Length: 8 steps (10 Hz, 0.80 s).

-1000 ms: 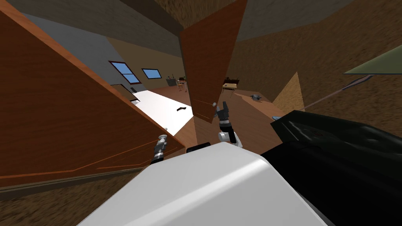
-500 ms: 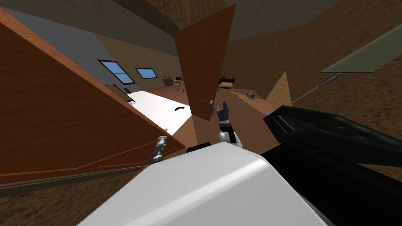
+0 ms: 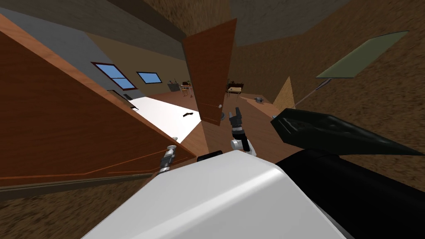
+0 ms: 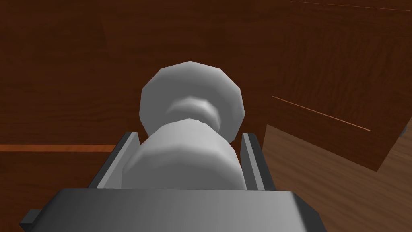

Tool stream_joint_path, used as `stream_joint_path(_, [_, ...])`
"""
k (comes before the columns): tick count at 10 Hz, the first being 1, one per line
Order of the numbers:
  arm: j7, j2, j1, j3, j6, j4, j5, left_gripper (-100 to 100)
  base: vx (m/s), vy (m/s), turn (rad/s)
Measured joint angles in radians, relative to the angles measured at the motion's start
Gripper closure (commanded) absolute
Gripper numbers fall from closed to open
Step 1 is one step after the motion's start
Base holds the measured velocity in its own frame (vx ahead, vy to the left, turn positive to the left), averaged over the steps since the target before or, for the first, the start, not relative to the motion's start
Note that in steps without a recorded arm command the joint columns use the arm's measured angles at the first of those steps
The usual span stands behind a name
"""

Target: Pull the door open

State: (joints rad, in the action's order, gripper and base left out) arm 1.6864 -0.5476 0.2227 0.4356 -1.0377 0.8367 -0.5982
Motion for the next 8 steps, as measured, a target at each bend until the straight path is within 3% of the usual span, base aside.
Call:
stream_joint_path(3, [0.016,-0.01,0.008,0.015,-0.017,-0.01,0.006,100,-0.131,0.042,-0.106])
stream_joint_path(8, [0.048,-0.03,0.016,0.043,-0.066,-0.034,0.019,100,-0.182,0.05,-0.124])
